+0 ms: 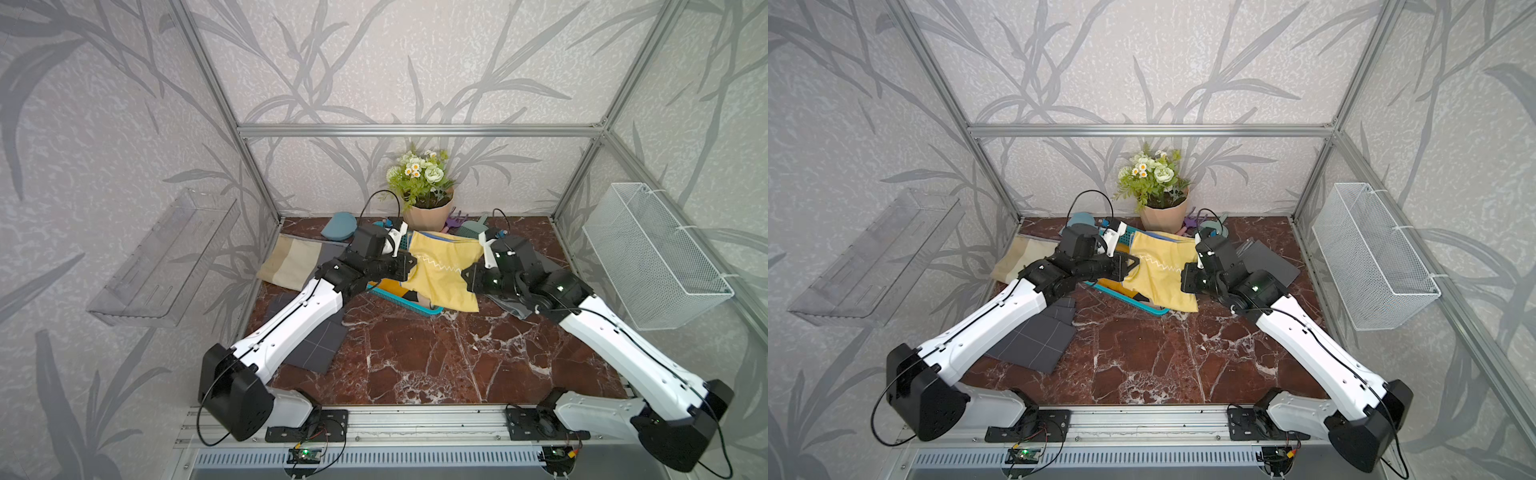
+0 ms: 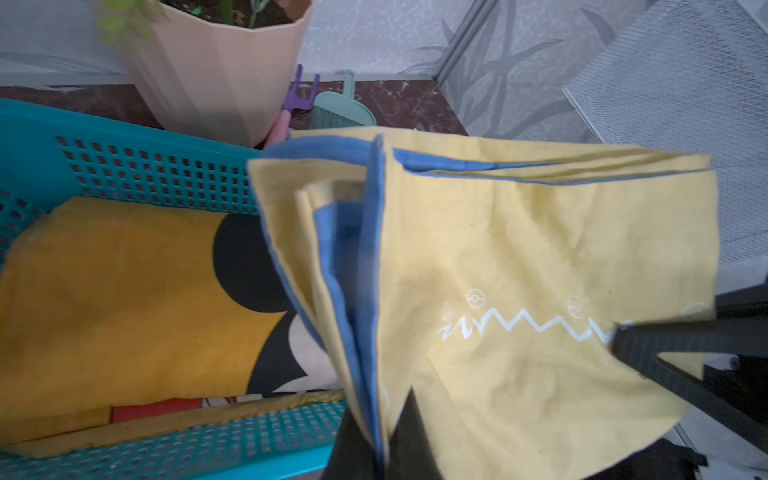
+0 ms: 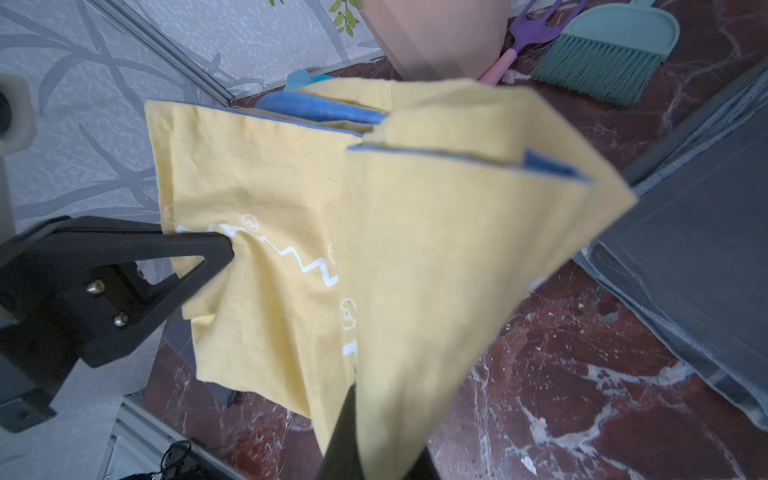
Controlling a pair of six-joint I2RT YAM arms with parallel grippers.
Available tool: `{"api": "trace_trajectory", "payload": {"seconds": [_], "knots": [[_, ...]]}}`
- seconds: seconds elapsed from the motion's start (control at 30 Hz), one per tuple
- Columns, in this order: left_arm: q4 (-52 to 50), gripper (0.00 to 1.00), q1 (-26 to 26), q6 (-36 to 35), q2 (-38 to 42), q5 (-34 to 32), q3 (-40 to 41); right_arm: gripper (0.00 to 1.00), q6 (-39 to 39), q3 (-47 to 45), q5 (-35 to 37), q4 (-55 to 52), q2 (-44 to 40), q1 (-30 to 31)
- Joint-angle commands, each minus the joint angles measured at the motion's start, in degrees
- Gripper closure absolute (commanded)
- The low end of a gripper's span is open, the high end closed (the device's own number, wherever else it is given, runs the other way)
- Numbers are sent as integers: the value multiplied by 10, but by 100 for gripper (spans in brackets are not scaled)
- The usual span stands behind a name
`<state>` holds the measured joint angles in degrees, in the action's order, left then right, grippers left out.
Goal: Put the folded pillowcase in the basket
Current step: Place the pillowcase in the basket.
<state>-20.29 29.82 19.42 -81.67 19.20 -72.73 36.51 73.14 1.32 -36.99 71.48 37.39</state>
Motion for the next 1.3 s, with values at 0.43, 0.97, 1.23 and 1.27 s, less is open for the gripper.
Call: {"api": "trace_trajectory", "payload": {"seconds": [0.43, 0.97, 1.23, 1.27], "knots": [[-34, 100, -137, -116, -218, 91, -144, 100, -13, 58, -7, 168, 246, -38], [-95, 35, -188, -150, -302, -4, -156, 51, -6, 66, -5, 167, 342, -42], [-84, 14, -191, -122, -272, -31, -166, 5, -29, 66, 35, 143, 265, -40], [-81, 14, -191, -117, -264, -25, -165, 4, -31, 64, 41, 139, 243, -39]]}}
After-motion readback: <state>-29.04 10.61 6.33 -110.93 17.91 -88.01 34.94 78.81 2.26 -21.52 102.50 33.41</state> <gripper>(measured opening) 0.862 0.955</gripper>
